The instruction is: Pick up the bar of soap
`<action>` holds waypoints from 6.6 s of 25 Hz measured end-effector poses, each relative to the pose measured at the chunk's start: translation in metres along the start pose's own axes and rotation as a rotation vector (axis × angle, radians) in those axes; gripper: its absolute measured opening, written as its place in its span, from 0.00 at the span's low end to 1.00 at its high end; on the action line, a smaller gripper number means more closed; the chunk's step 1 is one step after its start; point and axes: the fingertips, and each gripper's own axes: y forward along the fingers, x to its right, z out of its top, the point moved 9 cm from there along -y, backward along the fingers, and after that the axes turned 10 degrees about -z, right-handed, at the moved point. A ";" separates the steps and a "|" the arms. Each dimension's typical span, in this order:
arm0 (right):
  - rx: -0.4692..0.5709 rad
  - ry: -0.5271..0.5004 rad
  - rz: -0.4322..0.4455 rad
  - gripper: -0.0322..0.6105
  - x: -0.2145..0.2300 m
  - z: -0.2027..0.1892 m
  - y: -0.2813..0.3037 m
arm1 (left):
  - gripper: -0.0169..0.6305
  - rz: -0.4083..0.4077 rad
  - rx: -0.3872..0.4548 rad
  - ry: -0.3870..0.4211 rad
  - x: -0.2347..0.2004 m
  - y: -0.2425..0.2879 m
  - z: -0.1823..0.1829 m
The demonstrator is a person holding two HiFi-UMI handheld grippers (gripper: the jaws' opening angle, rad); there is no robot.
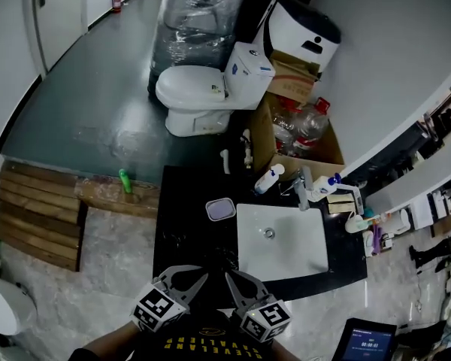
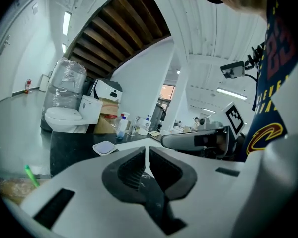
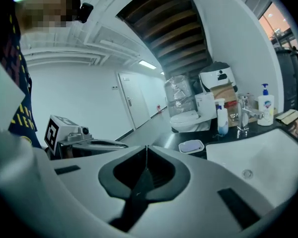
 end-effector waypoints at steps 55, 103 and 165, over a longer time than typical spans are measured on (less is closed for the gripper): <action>-0.040 0.392 0.080 0.08 0.141 -0.045 0.036 | 0.48 0.120 -1.001 0.226 -0.200 0.212 0.019; -0.025 0.427 0.033 0.08 0.132 -0.045 0.011 | 0.44 0.206 -0.970 0.354 -0.192 0.198 0.037; 0.076 0.182 0.013 0.08 0.057 0.021 -0.011 | 0.44 -0.146 0.178 -0.453 0.006 0.030 0.028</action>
